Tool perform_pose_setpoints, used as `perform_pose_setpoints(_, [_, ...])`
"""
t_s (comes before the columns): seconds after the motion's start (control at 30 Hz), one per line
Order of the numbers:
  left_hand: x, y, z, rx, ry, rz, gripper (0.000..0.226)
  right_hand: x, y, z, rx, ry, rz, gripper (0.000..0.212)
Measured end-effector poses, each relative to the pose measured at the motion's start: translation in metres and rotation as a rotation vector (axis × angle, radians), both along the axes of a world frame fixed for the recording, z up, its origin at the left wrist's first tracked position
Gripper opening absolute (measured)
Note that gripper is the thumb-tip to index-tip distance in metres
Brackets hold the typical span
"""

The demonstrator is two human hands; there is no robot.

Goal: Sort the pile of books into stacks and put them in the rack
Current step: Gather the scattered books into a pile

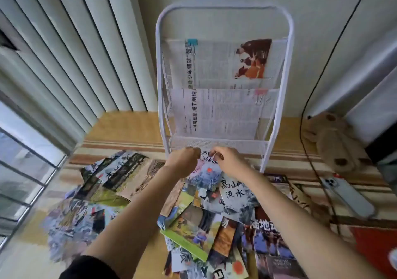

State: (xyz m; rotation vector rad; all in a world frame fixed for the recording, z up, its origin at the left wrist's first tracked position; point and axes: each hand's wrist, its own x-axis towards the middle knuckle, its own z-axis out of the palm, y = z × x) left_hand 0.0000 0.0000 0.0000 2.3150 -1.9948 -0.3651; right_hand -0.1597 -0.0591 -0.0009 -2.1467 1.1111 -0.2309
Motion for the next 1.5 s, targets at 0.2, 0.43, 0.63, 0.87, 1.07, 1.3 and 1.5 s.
perform_pose_setpoints(0.2, [-0.012, 0.001, -0.105, -0.04, -0.07, 0.053, 0.048, 0.011, 0.003, -0.103, -0.271, 0.234, -0.093, 0.045])
perform_pose_setpoints(0.43, [-0.008, -0.005, -0.154, -0.161, -0.013, 0.118, 0.057, 0.022, 0.001, -0.153, -0.3, 0.316, -0.143, 0.053])
perform_pose_setpoints(0.63, [-0.015, 0.009, -0.149, -0.283, -0.042, 0.19, 0.057, 0.015, 0.012, -0.153, -0.442, 0.072, -0.216, 0.057])
perform_pose_setpoints(0.87, [-0.021, 0.055, -0.125, -0.217, 0.073, 0.208, 0.066, -0.034, 0.041, -0.139, -0.408, -0.06, -0.464, 0.05])
perform_pose_setpoints(1.07, [-0.024, 0.083, -0.13, -0.009, 0.148, 0.264, 0.087, -0.067, 0.066, -0.148, -0.182, 0.182, -0.285, 0.061])
perform_pose_setpoints(1.3, [-0.009, 0.094, -0.14, -0.502, 0.736, 0.328, 0.076, -0.077, 0.079, -0.156, -0.238, 0.064, -0.182, 0.071])
perform_pose_setpoints(1.5, [0.017, 0.091, -0.141, -0.557, 1.223, 0.457, 0.044, -0.076, 0.089, -0.144, -0.281, -0.148, -0.228, 0.054])
